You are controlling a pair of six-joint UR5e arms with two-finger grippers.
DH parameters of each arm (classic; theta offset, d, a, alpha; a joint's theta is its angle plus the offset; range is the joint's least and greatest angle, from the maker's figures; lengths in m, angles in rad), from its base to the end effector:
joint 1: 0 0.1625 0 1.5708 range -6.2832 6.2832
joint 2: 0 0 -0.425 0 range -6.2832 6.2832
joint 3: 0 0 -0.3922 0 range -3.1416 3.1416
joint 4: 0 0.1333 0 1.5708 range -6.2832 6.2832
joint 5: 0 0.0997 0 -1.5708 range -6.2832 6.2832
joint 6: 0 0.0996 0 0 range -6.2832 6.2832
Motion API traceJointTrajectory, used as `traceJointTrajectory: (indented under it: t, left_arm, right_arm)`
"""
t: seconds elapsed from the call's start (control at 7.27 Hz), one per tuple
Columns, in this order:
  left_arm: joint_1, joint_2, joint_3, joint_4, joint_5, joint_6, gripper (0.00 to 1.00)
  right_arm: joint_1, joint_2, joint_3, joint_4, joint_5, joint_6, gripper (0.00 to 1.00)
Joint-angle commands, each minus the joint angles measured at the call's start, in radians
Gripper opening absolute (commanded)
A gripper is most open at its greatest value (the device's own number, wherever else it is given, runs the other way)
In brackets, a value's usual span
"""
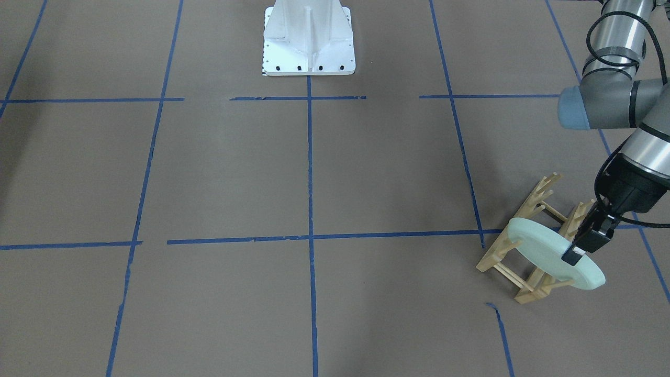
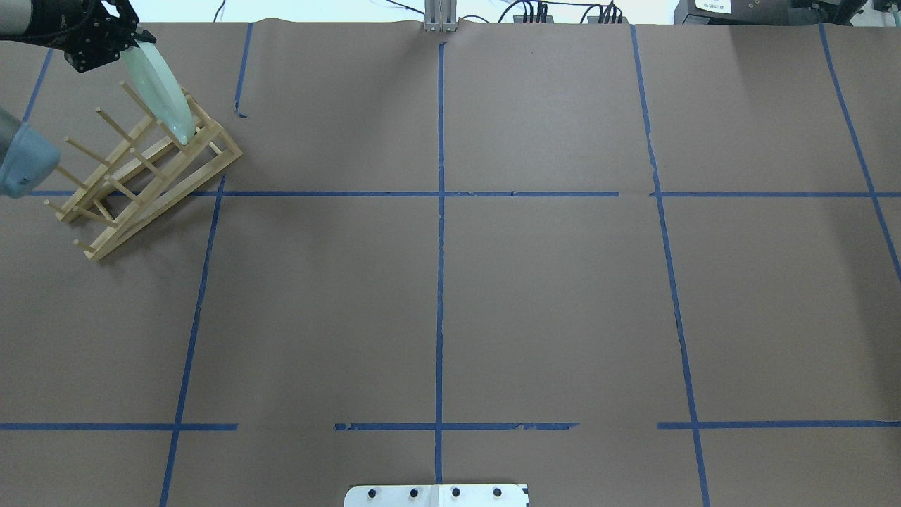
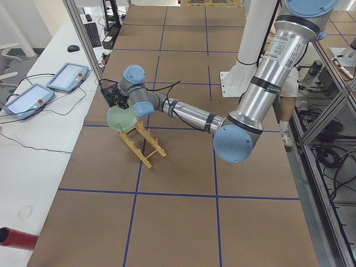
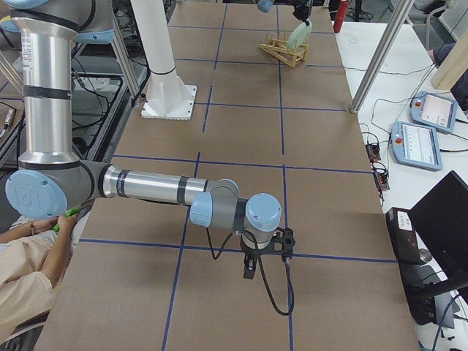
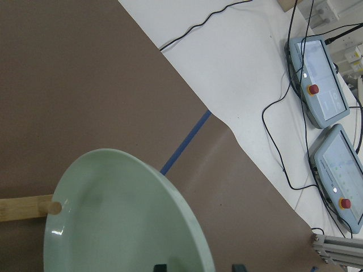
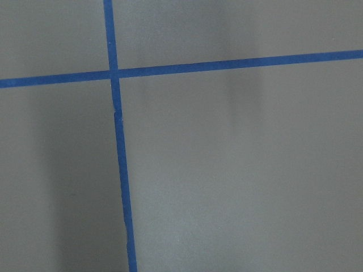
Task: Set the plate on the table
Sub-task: 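Lift the plate up out of the wooden rack with the left gripper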
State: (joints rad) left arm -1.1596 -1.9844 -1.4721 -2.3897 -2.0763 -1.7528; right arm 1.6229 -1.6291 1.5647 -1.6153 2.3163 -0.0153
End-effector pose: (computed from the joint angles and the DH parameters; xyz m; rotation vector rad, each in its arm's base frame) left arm 0.1878 -0.6435 0.3767 0.1278 1.2322 -0.8886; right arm 0.0895 -0.4537 0.6956 -0.0787 -0.7480 0.0756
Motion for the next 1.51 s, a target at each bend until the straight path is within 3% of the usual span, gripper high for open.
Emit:
traceJointTrajectory:
  t: [0.0, 0.41, 0.83, 1.1, 1.38]
  left_arm:
    - [-0.021, -0.001, -0.077, 0.015, -0.007, -0.011, 0.0]
    - [-0.069, -0.008, -0.288, 0.159, -0.007, -0.011, 0.0]
    - [-0.048, -0.052, -0.282, 0.161, 0.005, -0.031, 0.0]
    - [0.137, -0.074, -0.26, 0.216, 0.057, -0.031, 0.0]
    - [0.266, -0.183, -0.255, 0.521, 0.132, -0.024, 0.0]
  right_arm:
    - [0.0, 0.0, 0.0, 0.0, 0.0, 0.0, 1.0]
    - [0.0, 0.0, 0.0, 0.0, 0.0, 0.0, 1.0]
    - [0.0, 0.0, 0.0, 0.0, 0.0, 0.0, 1.0]
    - [0.0, 0.0, 0.0, 0.0, 0.0, 0.0, 1.0]
    - [0.0, 0.0, 0.0, 0.0, 0.0, 0.0, 1.0]
